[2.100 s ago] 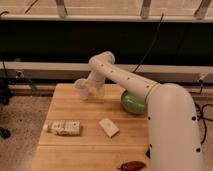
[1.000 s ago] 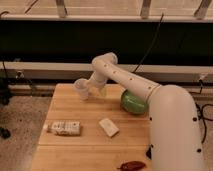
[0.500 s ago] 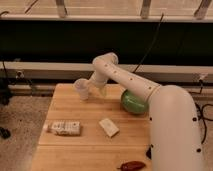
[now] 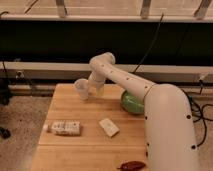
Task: Pick up the ceramic cup
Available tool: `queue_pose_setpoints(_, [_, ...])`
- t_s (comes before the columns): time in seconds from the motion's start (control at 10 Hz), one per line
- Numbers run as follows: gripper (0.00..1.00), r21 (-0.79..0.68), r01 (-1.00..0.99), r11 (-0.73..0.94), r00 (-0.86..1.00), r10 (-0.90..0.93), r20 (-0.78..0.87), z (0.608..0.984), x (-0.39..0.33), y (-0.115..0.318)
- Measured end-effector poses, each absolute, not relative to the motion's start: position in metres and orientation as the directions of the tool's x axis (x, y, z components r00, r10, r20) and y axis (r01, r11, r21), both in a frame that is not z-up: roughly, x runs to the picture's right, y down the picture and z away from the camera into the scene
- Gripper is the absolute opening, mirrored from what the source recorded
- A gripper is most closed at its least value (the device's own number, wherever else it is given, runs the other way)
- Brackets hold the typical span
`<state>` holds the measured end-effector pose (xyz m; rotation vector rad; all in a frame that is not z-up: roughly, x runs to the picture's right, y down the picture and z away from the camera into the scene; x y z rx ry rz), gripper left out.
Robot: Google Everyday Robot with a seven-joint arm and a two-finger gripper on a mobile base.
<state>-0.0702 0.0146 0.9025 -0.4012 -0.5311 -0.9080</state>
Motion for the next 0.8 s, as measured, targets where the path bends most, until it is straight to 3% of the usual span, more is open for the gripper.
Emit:
queue_pose_setpoints(0.3, [0.05,-0.1,0.829,0.551,0.493,-0.634,0.596,0.903,-0.076,0.016])
queue_pose_setpoints(0.4, [0.0,-0.093,0.83,0.549,0.487,-0.635,0.6,0.902,-0.078,0.016])
queue_pose_setpoints(0.8, [0.0,-0.066,0.831,0.553,0.474,-0.64,0.605,0.895,-0.084,0.012])
